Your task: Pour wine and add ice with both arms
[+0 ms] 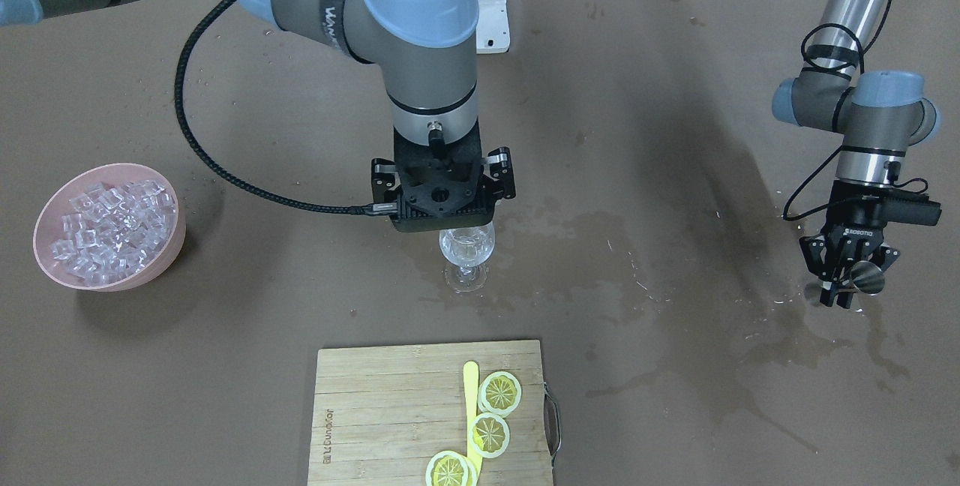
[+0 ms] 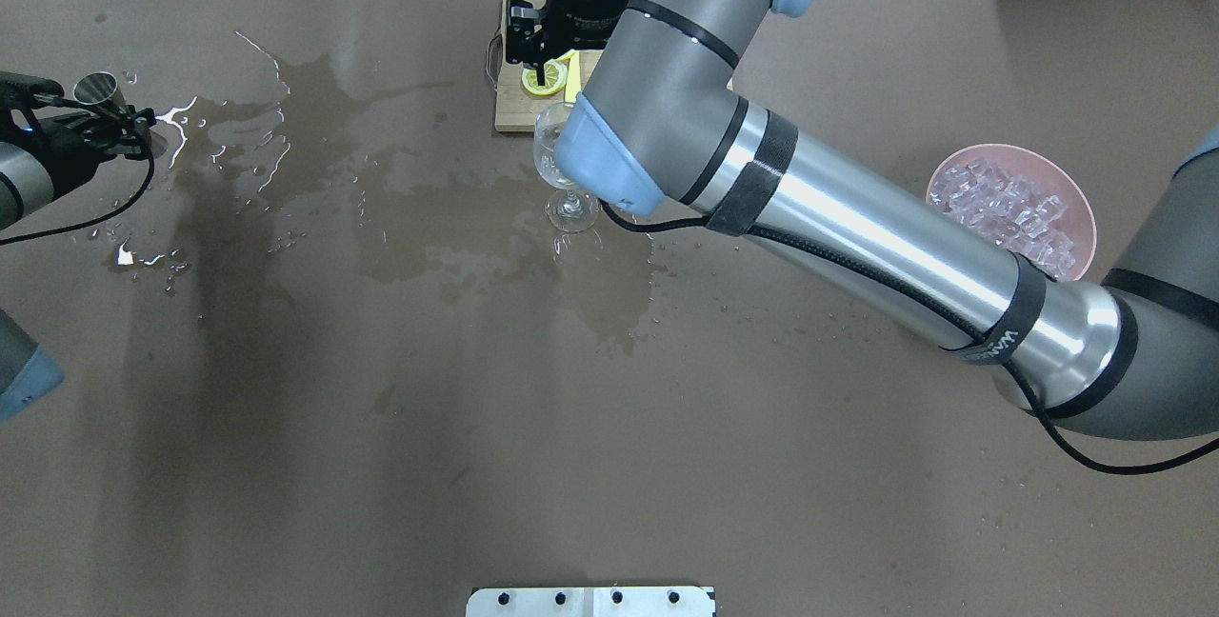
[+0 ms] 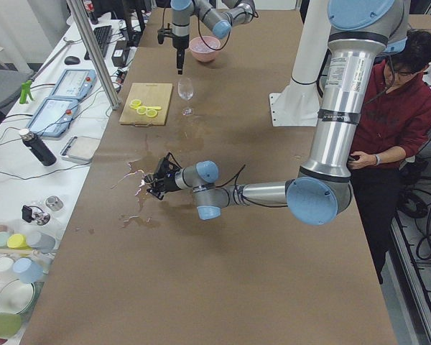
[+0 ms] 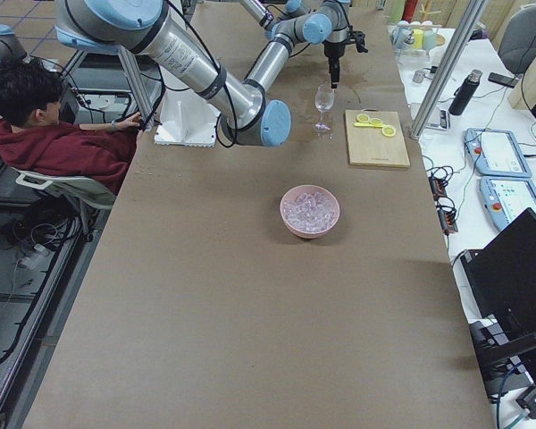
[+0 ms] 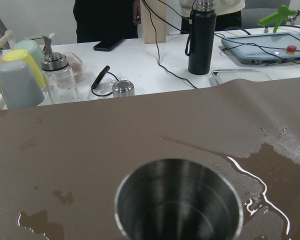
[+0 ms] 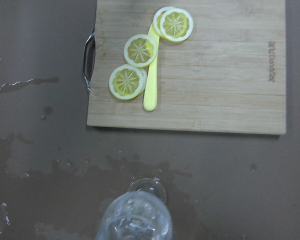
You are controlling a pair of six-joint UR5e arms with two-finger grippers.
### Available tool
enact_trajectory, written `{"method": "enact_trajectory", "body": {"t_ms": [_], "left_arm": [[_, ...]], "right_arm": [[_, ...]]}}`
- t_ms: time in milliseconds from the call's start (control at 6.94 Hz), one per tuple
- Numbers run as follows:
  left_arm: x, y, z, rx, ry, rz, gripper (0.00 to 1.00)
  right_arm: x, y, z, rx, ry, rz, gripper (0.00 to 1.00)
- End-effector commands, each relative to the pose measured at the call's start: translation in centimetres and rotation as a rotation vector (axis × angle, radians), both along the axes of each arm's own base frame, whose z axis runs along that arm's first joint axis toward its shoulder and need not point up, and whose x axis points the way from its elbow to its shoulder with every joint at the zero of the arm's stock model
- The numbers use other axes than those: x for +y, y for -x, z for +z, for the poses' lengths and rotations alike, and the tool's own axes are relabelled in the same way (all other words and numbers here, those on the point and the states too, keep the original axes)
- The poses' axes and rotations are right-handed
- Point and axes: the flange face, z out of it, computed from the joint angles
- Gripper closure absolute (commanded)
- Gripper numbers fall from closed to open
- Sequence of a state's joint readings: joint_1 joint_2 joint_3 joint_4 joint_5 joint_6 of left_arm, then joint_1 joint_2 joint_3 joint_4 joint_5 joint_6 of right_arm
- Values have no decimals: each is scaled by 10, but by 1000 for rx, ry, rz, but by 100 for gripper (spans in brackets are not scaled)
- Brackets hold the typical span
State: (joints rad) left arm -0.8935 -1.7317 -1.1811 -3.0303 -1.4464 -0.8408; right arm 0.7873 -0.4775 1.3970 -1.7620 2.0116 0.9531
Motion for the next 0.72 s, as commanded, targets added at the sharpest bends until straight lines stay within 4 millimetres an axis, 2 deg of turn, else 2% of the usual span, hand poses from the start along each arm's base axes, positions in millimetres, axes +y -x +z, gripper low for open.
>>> {"method": "enact_trajectory", "body": {"t_ms": [0, 144, 288, 577], "left_arm": [[-1, -2, 6, -9, 8, 2, 100], [2, -4, 10, -14, 12, 7, 90], [2, -8, 7, -11, 7, 13, 88], [3, -9, 5, -6, 2, 16, 80]], "right_arm": [[-41, -75, 56, 35, -73, -39, 0], [-49, -123, 120, 87, -121, -74, 0], [-47, -177, 182, 133, -158, -103, 0], [-56, -284, 278, 116, -81, -113, 0]]}}
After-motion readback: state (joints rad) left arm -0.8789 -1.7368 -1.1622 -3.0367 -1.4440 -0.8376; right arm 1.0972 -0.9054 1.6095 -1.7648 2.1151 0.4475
